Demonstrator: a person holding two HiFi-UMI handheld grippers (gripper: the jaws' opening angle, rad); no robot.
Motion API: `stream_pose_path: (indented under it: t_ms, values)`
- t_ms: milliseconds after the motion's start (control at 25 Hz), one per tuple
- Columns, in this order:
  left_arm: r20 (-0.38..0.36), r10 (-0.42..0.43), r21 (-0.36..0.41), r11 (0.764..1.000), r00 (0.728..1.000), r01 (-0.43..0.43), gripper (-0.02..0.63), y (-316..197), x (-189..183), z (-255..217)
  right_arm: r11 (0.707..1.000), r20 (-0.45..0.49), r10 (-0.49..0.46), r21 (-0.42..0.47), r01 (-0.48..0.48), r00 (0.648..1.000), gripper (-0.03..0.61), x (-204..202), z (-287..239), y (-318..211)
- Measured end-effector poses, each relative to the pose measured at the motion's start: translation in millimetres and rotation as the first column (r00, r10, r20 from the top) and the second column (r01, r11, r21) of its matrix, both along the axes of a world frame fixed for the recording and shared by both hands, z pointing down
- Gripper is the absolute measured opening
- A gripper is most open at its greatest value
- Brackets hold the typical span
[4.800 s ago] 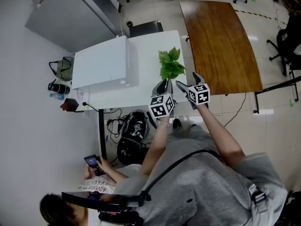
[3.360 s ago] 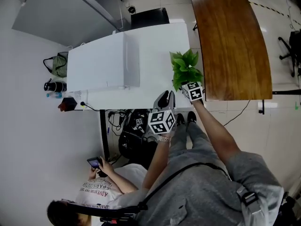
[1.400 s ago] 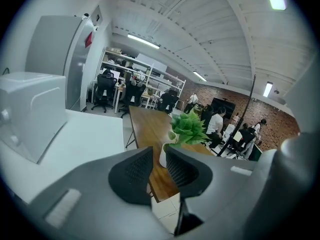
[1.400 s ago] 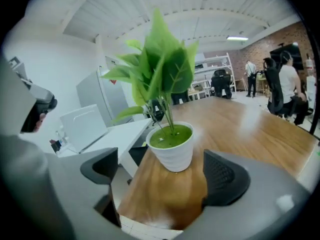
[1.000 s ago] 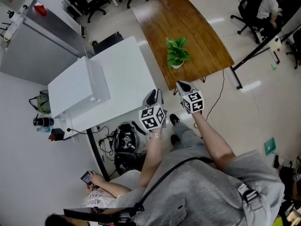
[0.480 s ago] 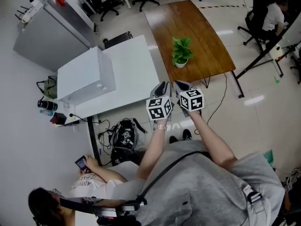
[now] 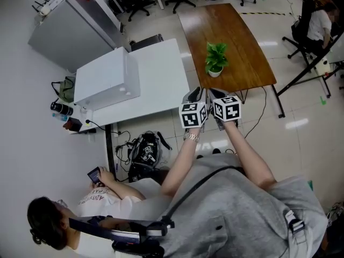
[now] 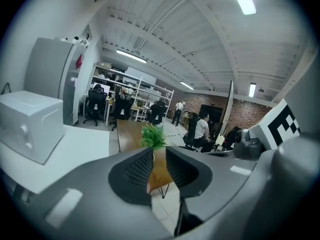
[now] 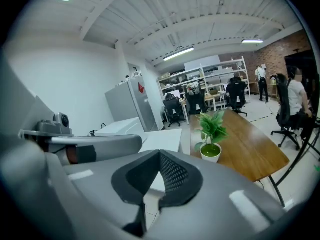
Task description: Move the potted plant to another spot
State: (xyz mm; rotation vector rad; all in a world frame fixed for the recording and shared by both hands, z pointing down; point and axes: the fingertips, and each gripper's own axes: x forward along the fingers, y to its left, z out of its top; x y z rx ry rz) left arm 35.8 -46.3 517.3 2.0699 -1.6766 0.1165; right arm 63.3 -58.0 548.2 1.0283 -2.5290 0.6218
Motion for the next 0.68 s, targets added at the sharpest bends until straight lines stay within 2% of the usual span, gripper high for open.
stream_pose_path:
  t_ms: [680]
  values:
    - [0.016, -0.043, -0.038, 0.998, 0.999, 0.043, 0.095, 11, -17, 12, 0.999, 0.015, -0.016, -0.029, 0.016, 1.0, 0.0, -11, -1, 12]
